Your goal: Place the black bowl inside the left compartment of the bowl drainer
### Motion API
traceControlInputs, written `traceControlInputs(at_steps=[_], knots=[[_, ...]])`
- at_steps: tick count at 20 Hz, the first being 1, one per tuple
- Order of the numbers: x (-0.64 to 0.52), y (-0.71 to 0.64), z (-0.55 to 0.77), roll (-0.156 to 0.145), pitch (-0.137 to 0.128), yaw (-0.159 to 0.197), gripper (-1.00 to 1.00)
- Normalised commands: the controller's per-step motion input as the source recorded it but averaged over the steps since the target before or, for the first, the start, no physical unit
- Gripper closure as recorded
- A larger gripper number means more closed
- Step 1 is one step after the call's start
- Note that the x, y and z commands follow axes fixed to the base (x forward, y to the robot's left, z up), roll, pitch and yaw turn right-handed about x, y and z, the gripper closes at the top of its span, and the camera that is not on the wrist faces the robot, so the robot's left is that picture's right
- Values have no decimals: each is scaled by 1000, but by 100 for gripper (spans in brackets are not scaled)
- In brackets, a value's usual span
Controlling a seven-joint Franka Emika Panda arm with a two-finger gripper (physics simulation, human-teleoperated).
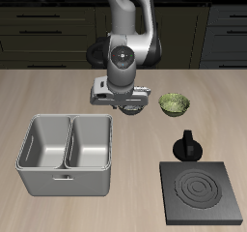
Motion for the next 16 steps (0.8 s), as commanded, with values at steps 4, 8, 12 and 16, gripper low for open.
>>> traceControlInputs(at_steps=[4, 8, 12, 16], knots=[[68, -38, 261, -6, -48, -3, 100], [-15, -48, 357, -22, -63, 27, 100], [-85, -59, 598, -30, -101, 30, 100], [-128, -126, 762, -47, -132, 30, 100]])
